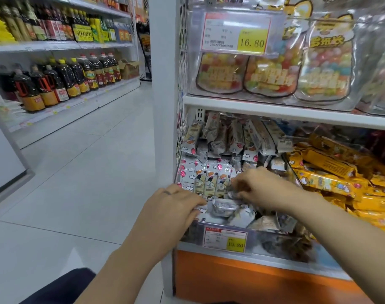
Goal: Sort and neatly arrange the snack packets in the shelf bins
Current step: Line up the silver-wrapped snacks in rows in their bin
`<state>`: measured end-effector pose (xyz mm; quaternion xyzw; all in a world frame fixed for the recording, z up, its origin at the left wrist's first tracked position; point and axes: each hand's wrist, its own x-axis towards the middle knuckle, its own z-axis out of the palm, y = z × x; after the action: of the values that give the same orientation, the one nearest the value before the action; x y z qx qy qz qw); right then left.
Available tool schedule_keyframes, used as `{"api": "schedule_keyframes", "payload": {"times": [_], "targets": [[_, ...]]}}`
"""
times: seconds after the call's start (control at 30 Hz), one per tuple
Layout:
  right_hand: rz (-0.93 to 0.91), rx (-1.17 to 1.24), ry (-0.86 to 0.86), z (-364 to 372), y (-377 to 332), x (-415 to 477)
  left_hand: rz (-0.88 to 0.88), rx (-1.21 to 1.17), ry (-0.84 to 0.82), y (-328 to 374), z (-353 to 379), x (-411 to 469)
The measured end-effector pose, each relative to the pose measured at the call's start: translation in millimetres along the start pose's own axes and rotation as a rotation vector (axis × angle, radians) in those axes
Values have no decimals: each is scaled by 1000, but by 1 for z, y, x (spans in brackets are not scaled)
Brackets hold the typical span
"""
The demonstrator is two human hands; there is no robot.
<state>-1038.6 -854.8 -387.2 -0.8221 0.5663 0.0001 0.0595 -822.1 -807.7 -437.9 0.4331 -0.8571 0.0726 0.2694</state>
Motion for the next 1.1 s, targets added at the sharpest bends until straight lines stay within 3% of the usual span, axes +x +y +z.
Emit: {"api": "schedule_keyframes", "payload": {"times": [0.23,0.37,0.63,0.8,0.93,1.0,1.1], "targets": [[-86,-369,-86,22,-21,18,24,-11,57,-1,0,-1],[-81,-381,-104,26,-22,24,32,-16,55,-3,1,-1],[-73,624,251,-9,-15,-33,-14,-28,53,-2,-1,-1],[-72,1009,240,4,-21,-57,-48,-34,39,2,-2,0],[94,1454,159,9,-24,-58,-46,-39,28,2,-2,-1],[155,1542,175,12,-23,-55,-42,-30,22,3,-2,0],[150,1431,256,14,-23,-50,-15,-2,4,3,-4,3]]}}
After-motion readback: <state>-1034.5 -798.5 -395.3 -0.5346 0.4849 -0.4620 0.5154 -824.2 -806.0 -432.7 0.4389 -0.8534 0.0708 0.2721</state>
